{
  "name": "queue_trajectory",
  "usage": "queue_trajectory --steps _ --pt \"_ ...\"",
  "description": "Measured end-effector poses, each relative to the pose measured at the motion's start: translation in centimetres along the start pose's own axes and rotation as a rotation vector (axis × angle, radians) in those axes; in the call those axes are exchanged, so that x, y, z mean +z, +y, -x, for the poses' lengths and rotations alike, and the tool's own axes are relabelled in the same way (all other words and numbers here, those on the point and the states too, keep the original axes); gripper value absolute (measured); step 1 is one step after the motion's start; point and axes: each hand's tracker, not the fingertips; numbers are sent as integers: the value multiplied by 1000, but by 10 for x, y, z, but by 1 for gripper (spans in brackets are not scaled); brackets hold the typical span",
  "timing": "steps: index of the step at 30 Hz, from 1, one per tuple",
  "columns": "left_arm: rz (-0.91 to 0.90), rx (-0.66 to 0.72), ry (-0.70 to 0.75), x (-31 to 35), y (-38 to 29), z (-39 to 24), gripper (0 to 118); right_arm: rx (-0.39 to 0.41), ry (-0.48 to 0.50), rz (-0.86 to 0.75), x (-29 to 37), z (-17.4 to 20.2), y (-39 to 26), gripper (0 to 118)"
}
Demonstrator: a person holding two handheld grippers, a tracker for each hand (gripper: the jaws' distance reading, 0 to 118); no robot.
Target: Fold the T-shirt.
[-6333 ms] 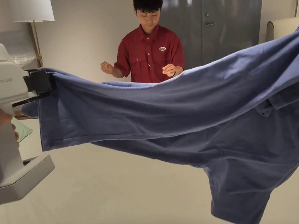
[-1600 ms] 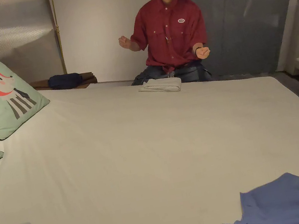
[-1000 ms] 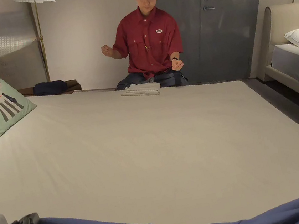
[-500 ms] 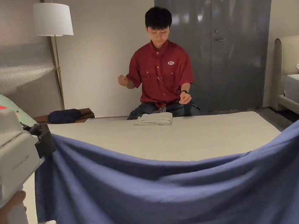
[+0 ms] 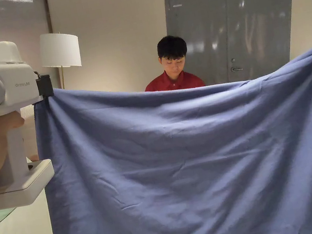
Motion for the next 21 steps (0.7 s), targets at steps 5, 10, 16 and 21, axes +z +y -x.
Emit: queue_trajectory --steps 5,10,16,21 --pt "-9 10 12 -60 5 -5 1 9 -24 -6 -67 15 4 2" --pt "-5 -15 53 -110 -10 -7 1 11 -50 4 -109 22 -16 2" --pt "33 13 26 -122 -46 -3 1 -14 -58 61 -122 18 -55 2" --pt "122 19 26 -117 -85 3 1 -8 -38 158 -112 9 -96 2"
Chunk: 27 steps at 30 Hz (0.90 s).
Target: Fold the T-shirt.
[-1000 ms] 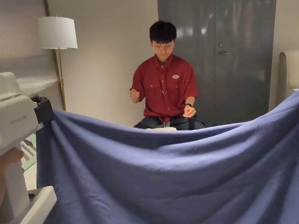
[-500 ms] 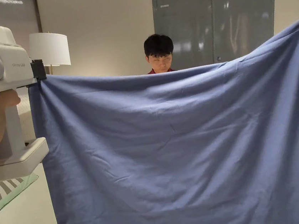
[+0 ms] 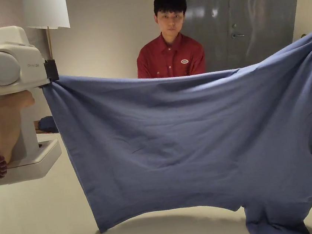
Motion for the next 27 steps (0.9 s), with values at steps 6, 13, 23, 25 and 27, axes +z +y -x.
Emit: queue_trajectory --steps 6,13,23,25,27 --pt "67 -2 -5 29 -38 6 1 6 31 79 40 -9 -41 2" --pt "143 -33 -27 93 -81 11 1 14 45 167 106 -30 -87 2" --pt "368 -24 -65 219 -196 37 1 -21 80 369 235 -68 -193 2" --pt "427 -38 -72 245 -223 44 1 -32 83 420 265 -77 -214 2" --pt "477 -67 -68 272 -250 48 1 -36 88 466 291 -85 -232 2"
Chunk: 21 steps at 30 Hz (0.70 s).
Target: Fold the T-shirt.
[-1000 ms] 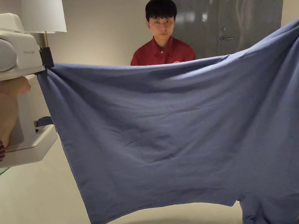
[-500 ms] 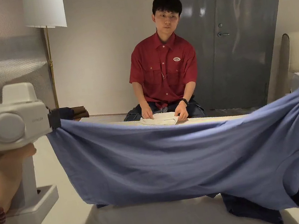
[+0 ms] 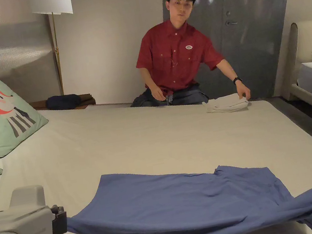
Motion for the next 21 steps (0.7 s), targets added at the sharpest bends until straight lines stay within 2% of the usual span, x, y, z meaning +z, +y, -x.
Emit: queue_trajectory --steps 6,10,14,18,21 --pt "138 -3 15 18 -92 12 1 50 -21 131 37 -14 -81 2" --pt "229 11 7 26 -137 15 1 6 -22 232 50 -26 -122 2" --pt "270 55 10 29 -159 24 1 27 -60 301 55 -35 -151 2" --pt "292 49 19 29 -167 26 1 -16 -87 366 51 -43 -172 2" --pt "293 23 18 27 -170 27 1 16 -102 380 49 -41 -184 2"
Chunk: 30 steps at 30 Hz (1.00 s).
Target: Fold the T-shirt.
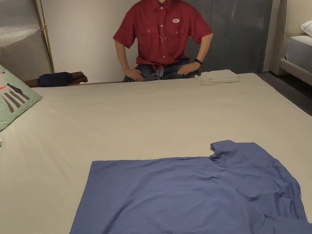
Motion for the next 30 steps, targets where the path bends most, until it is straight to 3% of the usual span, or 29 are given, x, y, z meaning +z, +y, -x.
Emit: queue_trajectory --steps 5,6,7,8,9,10,15,17,18,19,20,26,30 --pt "-63 -47 -37 14 0 -3 3 34 15 -55 10 5 -1 17" --pt "-70 -43 -31 20 3 -4 13 44 -3 -66 15 5 1 37" --pt "-90 -43 -33 25 6 -6 46 50 -27 -108 20 6 3 74" --pt "-119 -40 -37 34 9 -10 78 49 -43 -161 27 7 6 94" --pt "-166 -33 -41 41 12 -12 102 38 -55 -237 37 8 9 104" --pt "-215 -27 -44 50 16 -15 116 25 -63 -309 47 11 13 104" --pt "-452 5 -43 81 34 -33 108 -34 -100 -569 84 30 30 102" --pt "-507 9 -60 90 37 -40 64 -20 -91 -628 92 38 31 72" --pt "-507 8 -49 92 38 -43 34 -7 -100 -644 94 44 33 46" --pt "-505 8 -38 92 39 -45 1 -7 -111 -647 95 48 33 8" --pt "-512 6 -28 93 38 -47 0 -13 -108 -653 96 52 32 1" --pt "-448 40 -47 89 25 -33 0 13 -56 -643 93 61 23 0" --pt "-309 11 -4 66 6 -17 1 23 -44 -591 83 60 16 0"
